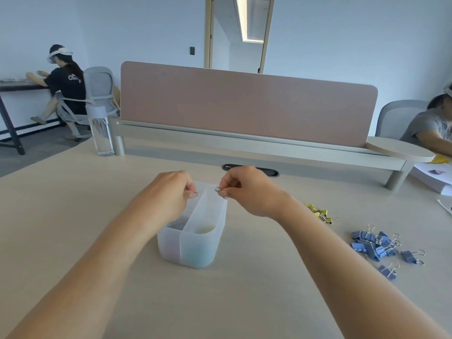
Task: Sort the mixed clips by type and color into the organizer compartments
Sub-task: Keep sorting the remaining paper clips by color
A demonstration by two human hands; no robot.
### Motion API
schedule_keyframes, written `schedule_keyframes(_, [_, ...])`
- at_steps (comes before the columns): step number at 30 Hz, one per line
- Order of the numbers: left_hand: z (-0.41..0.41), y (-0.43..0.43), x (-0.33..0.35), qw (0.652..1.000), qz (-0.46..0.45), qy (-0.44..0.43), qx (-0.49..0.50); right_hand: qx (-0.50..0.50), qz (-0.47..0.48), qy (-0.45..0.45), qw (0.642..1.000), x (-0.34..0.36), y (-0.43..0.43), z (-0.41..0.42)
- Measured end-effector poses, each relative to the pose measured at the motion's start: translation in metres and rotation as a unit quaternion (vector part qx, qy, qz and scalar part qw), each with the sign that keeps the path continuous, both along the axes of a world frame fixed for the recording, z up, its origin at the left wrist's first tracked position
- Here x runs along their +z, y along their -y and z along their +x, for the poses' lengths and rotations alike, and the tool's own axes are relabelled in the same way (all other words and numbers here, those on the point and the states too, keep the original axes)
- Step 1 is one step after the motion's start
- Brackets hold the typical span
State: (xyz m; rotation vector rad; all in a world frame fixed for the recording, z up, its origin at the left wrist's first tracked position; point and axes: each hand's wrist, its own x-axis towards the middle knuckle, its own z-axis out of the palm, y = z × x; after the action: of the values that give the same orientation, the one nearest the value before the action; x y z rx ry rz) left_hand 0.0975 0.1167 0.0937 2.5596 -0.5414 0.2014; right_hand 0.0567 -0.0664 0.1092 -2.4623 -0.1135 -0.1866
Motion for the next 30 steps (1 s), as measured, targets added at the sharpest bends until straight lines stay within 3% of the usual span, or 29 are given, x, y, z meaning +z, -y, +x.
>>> schedule_keyframes(5, [0.016,-0.016,-0.013,0.999,-0.007,-0.021,0.024,-0.010,0.070,0.012,0.997,-0.026,-0.039,0.030])
schedule_keyframes(13, [0.014,-0.018,-0.019,0.992,0.059,0.107,0.030,-0.011,-0.046,0.016,0.999,-0.037,-0.060,0.045])
schedule_keyframes(18, [0.013,-0.018,-0.015,0.986,0.112,0.116,0.032,0.003,-0.072,0.033,0.997,-0.035,-0.059,0.040])
schedule_keyframes(24, [-0.004,0.009,-0.004,0.985,-0.069,0.161,-0.002,0.000,-0.020,0.078,0.997,-0.009,-0.019,0.008])
schedule_keyframes(30, [-0.024,0.091,-0.010,0.983,-0.071,0.105,-0.132,-0.091,0.018,0.057,0.994,-0.005,0.060,-0.031])
